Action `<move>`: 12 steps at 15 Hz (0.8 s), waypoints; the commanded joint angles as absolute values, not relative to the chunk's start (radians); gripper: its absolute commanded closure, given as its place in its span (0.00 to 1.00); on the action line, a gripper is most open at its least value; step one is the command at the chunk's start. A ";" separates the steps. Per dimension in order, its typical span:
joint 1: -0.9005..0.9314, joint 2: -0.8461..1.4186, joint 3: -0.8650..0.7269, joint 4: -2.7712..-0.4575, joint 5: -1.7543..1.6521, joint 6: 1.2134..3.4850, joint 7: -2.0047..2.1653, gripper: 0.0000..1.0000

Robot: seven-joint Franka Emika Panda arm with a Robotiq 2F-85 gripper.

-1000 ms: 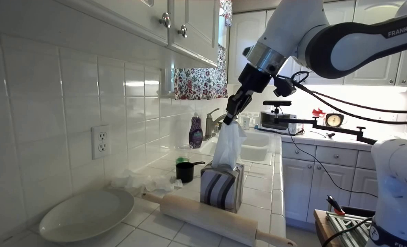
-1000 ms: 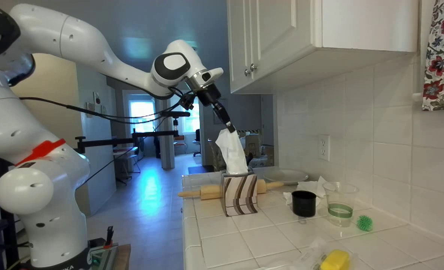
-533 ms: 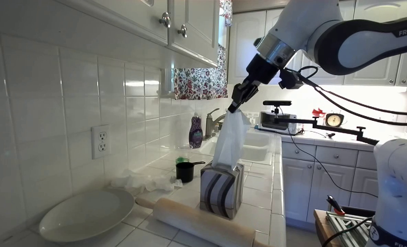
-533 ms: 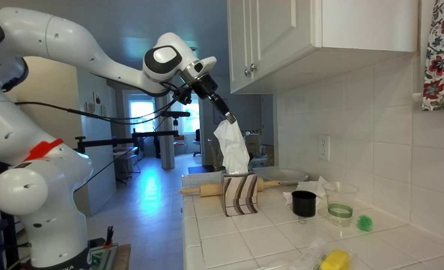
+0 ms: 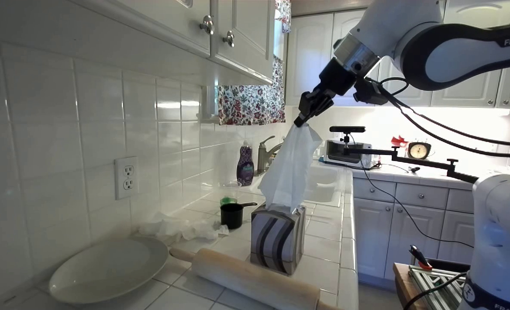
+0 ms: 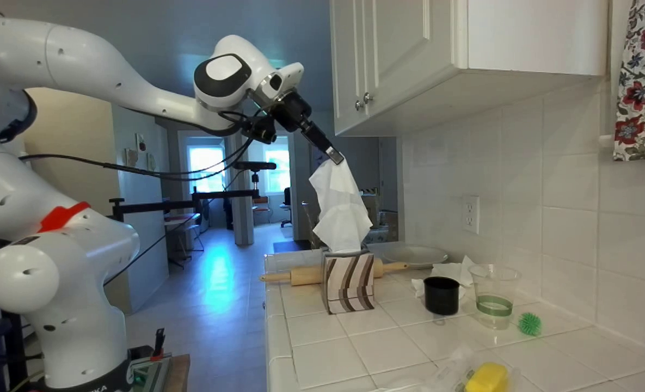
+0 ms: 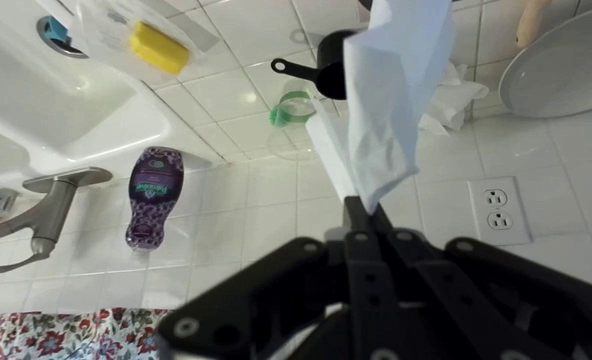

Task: Pick up the napkin from the box and put it on the counter

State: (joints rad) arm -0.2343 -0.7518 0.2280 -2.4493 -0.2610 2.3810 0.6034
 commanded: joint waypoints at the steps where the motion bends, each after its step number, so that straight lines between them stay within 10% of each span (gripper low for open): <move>1: -0.271 -0.807 0.231 -2.497 -0.272 2.409 0.642 1.00; 12: -0.329 -0.882 0.164 -2.561 -0.239 2.405 0.686 1.00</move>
State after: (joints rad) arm -0.3335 -0.8454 0.1988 -2.5196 -0.2599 2.3836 0.6861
